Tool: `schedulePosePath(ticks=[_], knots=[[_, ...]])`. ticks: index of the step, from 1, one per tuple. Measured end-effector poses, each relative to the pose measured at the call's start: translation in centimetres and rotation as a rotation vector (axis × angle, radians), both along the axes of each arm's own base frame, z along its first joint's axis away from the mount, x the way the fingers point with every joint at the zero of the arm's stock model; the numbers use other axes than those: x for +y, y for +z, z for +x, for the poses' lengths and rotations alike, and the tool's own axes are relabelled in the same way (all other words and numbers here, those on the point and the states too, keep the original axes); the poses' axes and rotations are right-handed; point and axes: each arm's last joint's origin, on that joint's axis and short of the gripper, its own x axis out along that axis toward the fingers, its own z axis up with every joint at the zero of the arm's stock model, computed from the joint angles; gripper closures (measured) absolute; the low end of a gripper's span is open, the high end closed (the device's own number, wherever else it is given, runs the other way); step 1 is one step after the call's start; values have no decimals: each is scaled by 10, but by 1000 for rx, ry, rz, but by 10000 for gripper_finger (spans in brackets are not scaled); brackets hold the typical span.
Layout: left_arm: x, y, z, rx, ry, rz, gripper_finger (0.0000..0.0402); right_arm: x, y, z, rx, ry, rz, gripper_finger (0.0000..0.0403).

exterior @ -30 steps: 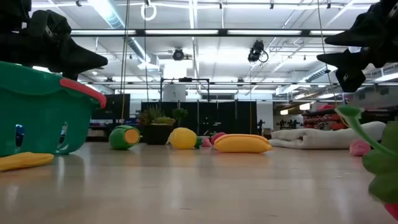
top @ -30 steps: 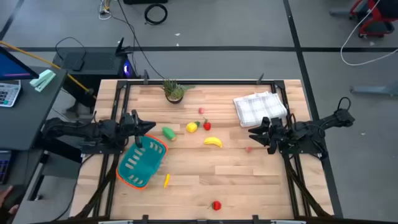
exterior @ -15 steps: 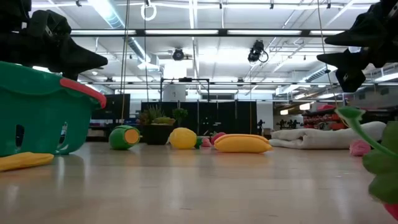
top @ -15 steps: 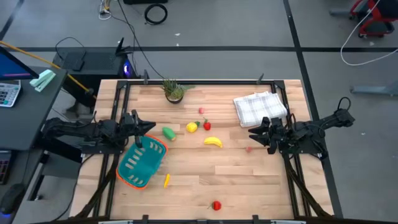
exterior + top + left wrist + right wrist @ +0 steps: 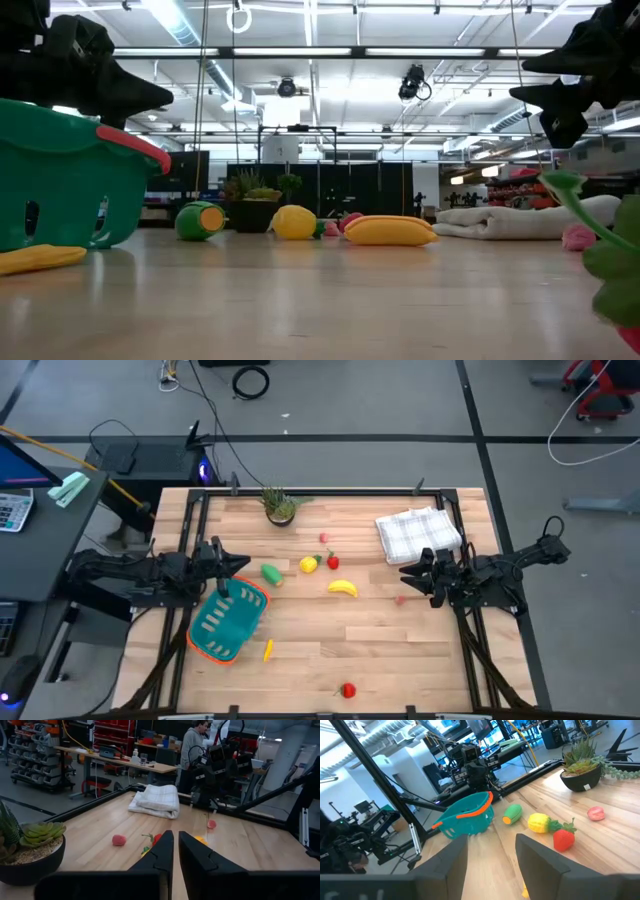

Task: Pick and placing Produce into tupperware
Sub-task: Put the bottom pink peach into the blue basket

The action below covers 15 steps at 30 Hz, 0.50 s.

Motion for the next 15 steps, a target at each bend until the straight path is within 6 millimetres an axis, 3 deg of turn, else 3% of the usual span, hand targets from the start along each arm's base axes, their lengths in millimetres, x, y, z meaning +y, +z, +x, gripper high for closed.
schedulePosePath(ticks=[4,11,15], knots=[[0,7,0,-75,1,3,374,0,0,0,0,0,0,229],[0,19,-2,-210,-12,-168,367,0,0,0,1,0,0,229],[1,36,-5,-265,-12,-189,369,0,0,0,1,-16,-6,229]])
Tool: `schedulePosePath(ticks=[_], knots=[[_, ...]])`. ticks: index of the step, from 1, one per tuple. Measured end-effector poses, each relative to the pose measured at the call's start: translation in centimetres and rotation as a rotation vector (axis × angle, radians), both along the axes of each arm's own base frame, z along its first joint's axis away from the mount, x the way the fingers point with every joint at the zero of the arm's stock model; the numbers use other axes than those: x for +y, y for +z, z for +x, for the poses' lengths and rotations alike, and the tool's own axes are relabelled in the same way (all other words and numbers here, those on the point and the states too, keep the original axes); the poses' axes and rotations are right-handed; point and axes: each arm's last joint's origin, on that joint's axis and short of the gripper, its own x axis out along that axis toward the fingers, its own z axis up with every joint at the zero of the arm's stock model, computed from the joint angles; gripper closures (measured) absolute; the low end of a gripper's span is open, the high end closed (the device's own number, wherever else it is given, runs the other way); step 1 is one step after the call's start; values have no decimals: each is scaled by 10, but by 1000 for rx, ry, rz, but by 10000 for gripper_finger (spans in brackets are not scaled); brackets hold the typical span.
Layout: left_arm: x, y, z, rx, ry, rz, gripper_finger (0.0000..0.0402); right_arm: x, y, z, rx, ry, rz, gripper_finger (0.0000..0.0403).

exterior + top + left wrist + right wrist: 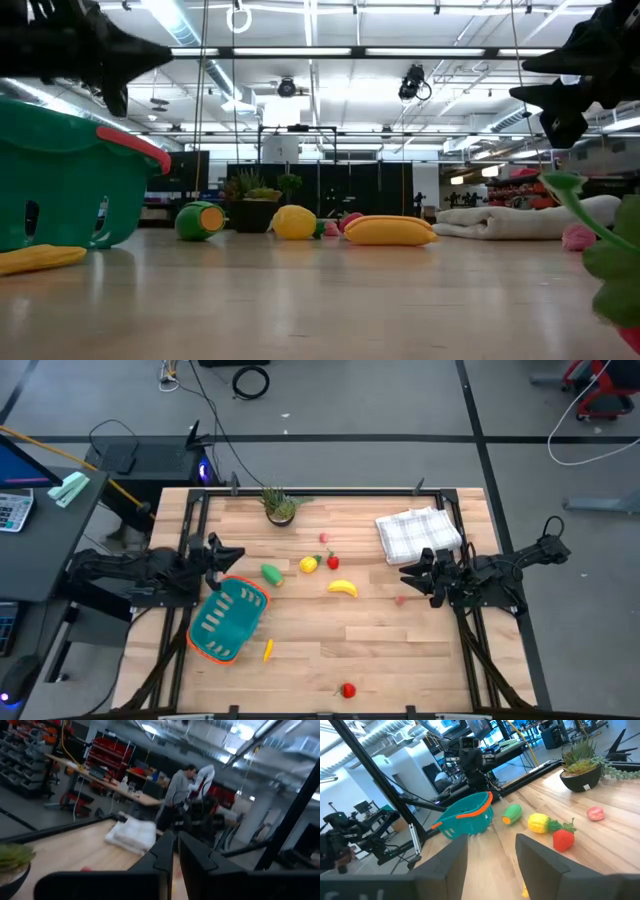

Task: Pick and placing Produce into tupperware
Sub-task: Put the bottom pink peach into the blue basket

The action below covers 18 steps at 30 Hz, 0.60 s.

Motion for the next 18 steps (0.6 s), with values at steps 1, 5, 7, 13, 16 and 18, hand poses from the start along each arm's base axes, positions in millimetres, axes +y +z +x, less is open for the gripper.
schedulePosePath(ticks=[1,5,7,13,16,18], knots=[[1,7,-2,-21,12,-8,372,-1,0,0,1,-26,-19,229],[3,44,-13,-117,54,11,389,-4,8,-1,-75,-123,15,229],[4,68,-20,-165,65,38,395,-5,18,-2,-193,-158,160,229],[5,146,-30,-179,130,199,391,-15,46,-15,-566,-282,616,228],[3,176,-15,-34,143,308,396,-18,47,-17,-591,-412,638,227],[1,194,0,78,135,359,397,-19,46,-18,-586,-438,639,227]])
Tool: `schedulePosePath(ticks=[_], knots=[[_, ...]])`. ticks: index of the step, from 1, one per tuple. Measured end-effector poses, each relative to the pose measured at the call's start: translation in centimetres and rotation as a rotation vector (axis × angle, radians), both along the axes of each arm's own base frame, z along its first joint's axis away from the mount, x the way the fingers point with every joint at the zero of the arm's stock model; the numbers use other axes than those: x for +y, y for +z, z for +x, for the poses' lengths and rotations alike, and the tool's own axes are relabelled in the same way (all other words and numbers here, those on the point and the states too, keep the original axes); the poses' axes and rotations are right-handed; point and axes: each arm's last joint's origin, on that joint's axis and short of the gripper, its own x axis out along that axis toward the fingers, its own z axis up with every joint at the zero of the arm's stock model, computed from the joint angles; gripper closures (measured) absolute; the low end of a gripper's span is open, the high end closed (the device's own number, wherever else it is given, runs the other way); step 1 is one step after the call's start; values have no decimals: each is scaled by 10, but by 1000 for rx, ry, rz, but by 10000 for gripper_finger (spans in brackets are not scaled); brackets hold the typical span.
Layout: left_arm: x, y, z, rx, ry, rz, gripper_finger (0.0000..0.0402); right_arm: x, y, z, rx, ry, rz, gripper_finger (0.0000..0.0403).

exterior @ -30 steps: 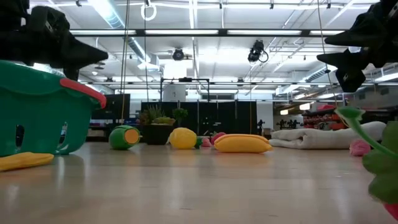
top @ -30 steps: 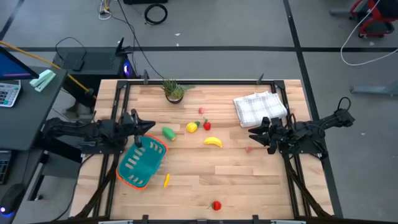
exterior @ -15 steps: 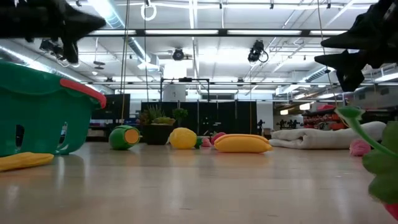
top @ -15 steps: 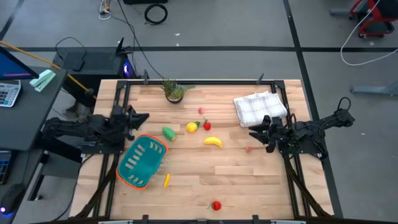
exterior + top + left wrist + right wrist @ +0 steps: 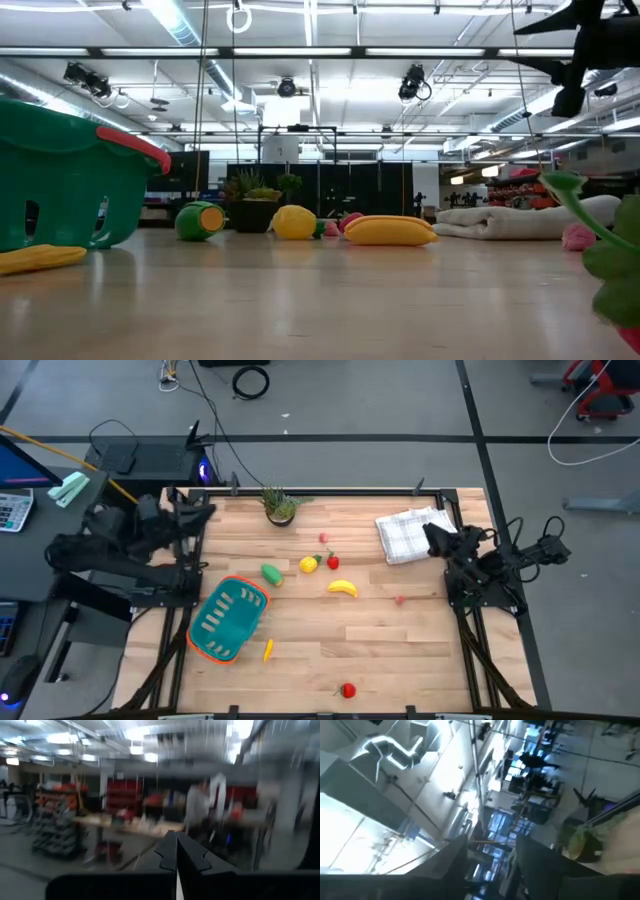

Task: Pick and placing Produce into tupperware
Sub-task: Put the bottom pink peach into the blue basket

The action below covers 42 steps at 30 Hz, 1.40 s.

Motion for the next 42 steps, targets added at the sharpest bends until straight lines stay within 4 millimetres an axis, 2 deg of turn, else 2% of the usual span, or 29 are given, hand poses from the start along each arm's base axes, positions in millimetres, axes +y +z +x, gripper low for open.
schedulePosePath(ticks=[3,8,11,15,17,19,23,26,29,31,33,35,38,40,42], knots=[[-3,25,28,132,14,77,393,1,-2,1,67,-16,-55,229],[-8,68,69,204,42,215,397,0,-7,2,176,-97,-104,234],[-8,86,84,277,45,196,394,0,-6,2,187,-109,-123,243],[-5,96,97,440,102,119,378,0,-1,1,131,-56,-151,261],[-2,99,100,508,122,108,374,2,9,1,120,27,-257,269],[0,101,101,560,134,112,370,5,27,0,88,112,-335,274],[7,107,103,571,169,100,366,5,80,-4,145,164,-385,266],[15,110,100,528,205,24,366,6,127,-1,298,196,-448,250],[22,110,92,501,244,-60,365,11,169,13,536,252,-516,231],[26,110,85,508,268,-85,365,16,189,28,735,289,-565,216],[29,108,79,531,286,-97,365,22,199,45,963,330,-601,200],[31,104,77,554,300,-130,365,28,200,63,1189,370,-601,184],[32,98,75,604,311,-172,365,38,187,88,1495,443,-527,162],[32,95,74,635,316,-184,367,44,171,104,1620,457,-396,152],[32,91,75,656,321,-201,371,51,154,119,1658,458,-201,147]])
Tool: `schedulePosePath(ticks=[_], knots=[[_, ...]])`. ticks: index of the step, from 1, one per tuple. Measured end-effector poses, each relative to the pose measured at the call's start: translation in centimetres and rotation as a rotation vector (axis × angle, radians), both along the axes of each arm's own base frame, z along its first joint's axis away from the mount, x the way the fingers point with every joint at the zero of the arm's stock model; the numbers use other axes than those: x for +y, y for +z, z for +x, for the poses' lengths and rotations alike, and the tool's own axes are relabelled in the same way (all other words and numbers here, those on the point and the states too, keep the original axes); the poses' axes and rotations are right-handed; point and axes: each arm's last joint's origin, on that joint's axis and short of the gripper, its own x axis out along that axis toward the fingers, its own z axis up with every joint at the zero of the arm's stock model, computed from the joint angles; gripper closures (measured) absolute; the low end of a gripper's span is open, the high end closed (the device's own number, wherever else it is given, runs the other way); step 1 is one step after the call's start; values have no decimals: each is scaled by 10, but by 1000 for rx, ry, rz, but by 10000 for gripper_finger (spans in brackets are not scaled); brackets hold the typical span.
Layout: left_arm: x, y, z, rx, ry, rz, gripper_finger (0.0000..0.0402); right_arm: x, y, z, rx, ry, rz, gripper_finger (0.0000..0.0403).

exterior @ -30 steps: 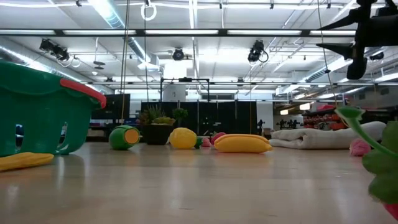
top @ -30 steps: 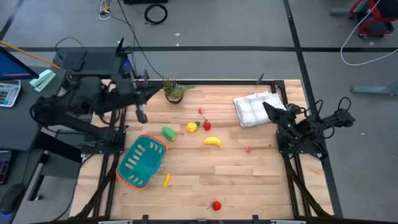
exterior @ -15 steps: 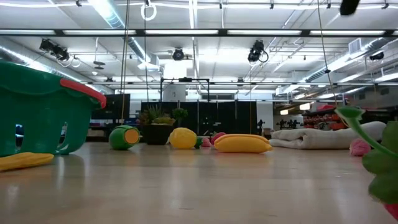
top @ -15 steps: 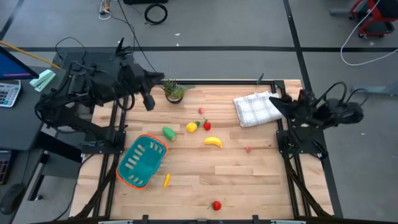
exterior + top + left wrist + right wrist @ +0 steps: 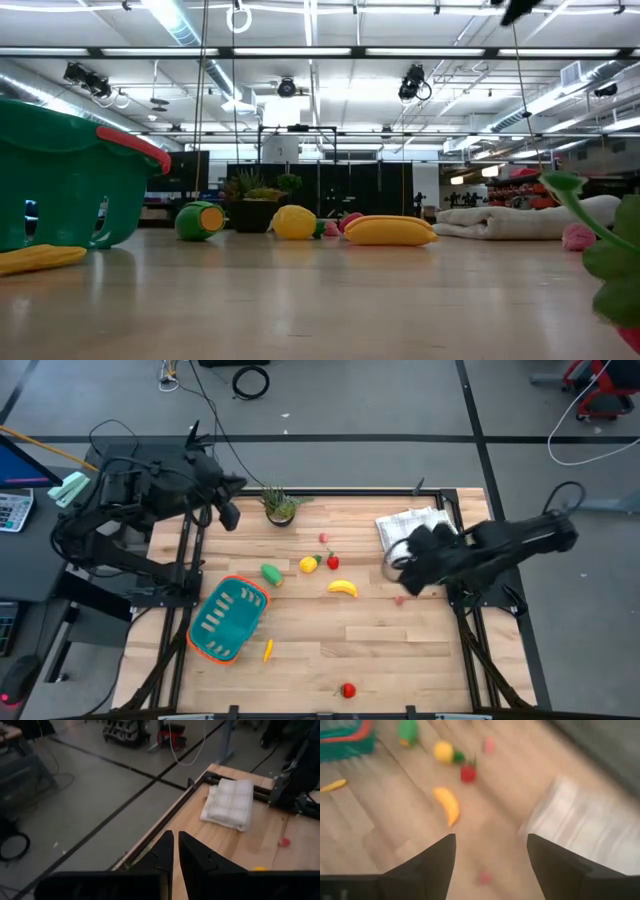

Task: Pick and placing Produce into tupperware
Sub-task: Put the bottom pink peach into the blue basket

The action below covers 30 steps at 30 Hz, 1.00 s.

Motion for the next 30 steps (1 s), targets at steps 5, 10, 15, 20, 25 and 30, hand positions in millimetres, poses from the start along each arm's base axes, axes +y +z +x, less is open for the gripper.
schedulePosePath(ticks=[5,10,15,20,25,30], knots=[[0,0,1,-31,20,-36,385,14,-51,31,210,-247,272,146],[0,0,1,-33,20,-35,393,18,-102,41,373,-462,331,152],[0,0,1,-27,17,-30,381,17,-149,37,446,-599,393,153],[0,0,1,-19,15,-28,366,9,-184,36,354,-701,448,153],[0,0,0,21,-11,19,361,2,-202,32,332,-734,470,153],[0,0,0,41,-25,43,365,-5,-212,25,336,-760,423,153]])
